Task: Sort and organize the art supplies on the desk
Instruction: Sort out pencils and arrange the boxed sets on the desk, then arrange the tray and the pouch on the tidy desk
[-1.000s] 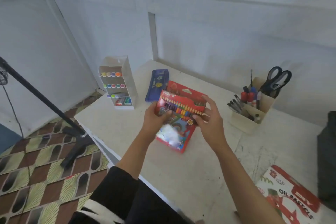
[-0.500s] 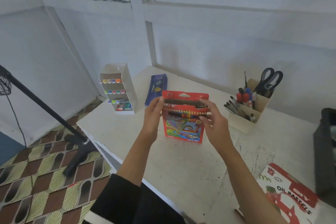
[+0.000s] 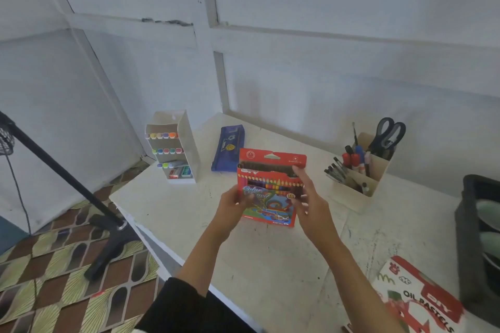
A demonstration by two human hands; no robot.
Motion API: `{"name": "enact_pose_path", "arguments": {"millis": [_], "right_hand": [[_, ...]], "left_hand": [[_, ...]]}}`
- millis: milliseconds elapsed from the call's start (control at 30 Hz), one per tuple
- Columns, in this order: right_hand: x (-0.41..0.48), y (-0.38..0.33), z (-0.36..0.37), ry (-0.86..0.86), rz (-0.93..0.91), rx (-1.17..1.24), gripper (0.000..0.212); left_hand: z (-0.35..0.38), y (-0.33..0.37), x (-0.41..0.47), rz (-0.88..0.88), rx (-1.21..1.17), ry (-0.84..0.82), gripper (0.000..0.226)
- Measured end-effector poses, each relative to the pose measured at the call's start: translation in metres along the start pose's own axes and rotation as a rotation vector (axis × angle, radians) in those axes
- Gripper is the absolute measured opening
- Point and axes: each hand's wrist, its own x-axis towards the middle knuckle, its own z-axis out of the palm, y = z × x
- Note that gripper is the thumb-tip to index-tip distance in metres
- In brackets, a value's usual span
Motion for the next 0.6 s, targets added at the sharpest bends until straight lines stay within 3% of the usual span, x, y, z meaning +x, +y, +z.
{"name": "enact_pose_path", "arguments": {"millis": [167, 333, 600], "right_hand": [[-0.003, -0.001, 0.006, -0.009, -0.003, -0.089, 0.074], [0.009, -0.014, 0.009, 0.074, 0.087, 0.089, 0.075], [0.002, -0.007, 0.057, 0.062, 0.374, 0.196, 0.084]], "left_hand": [[0.005, -0.011, -0.003, -0.030, -0.060, 0.079, 0.009], [-0.002, -0.003, 0.008, -0.024, -0.073, 0.143, 0.004], [-0.047, -0.026, 0.027, -0.203, 0.199, 0.048, 0.019]]}}
